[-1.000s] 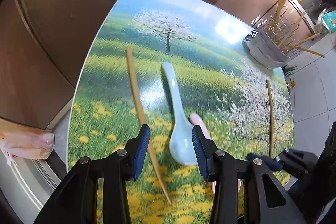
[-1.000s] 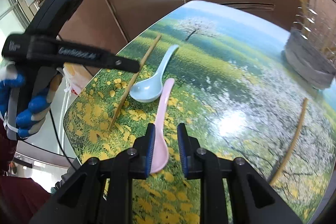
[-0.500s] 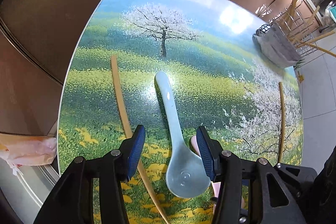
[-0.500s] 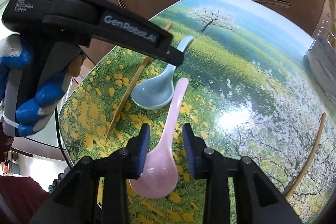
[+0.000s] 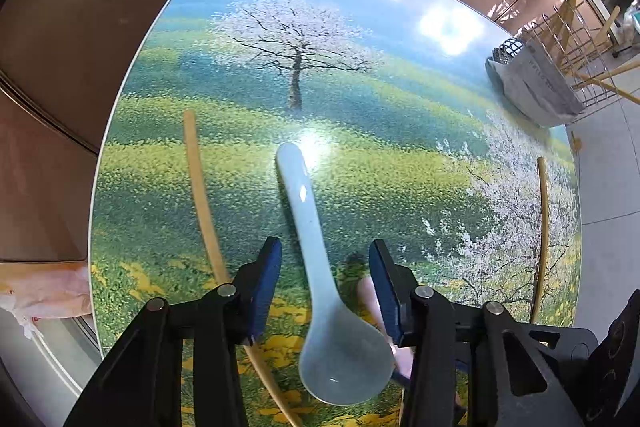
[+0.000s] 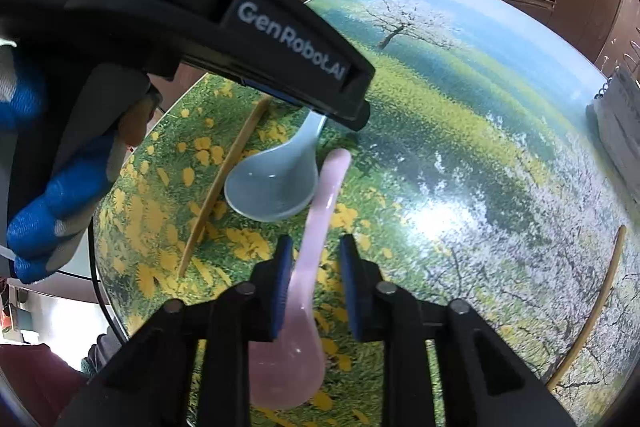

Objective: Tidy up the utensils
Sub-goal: 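Close the left tool on the light blue spoon while the right tool grasps the pink spoon, then lift both spoons and carry them toward the wire holder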

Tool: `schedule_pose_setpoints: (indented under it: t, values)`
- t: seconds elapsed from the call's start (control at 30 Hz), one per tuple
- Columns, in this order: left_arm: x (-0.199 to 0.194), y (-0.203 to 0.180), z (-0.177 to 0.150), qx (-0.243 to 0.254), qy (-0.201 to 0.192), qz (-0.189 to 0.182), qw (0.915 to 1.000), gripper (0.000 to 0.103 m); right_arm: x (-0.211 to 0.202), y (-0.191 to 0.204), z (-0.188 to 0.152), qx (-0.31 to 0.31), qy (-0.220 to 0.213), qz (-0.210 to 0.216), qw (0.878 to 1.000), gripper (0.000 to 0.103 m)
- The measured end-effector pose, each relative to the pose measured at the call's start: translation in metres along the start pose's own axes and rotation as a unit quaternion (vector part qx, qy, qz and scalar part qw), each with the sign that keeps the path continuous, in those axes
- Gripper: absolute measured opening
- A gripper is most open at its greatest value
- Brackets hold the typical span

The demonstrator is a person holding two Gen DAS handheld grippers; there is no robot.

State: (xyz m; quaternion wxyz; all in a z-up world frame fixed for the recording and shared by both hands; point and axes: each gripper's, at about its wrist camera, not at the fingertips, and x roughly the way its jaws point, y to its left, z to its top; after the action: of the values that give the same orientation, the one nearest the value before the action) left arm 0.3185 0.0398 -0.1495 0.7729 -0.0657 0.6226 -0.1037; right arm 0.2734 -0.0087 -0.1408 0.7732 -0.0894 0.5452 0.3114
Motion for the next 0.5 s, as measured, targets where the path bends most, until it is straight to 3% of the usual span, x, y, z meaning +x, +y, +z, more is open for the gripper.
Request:
schedule_pose_setpoints:
  t: [0.17,0.33,0.5]
  values:
    - [0.004,-0.009,-0.002,-0.002,0.007,-0.007,0.9999,0.033,-0.005,-0.011,-0.007,0.009,-0.003,0.000,1.000,0.012]
    - [0.009,-0.018,-0.003,-0.007,0.018,-0.013,0.9997,0.015,-0.012,-0.024,-0.019,0.037,-0.013,0.009,0.999,0.010]
    - [0.014,-0.022,-0.001,-0.019,0.029,-0.033,0.9989,0.011,-0.026,-0.039,-0.032,0.071,-0.037,0.019,0.997,0.010]
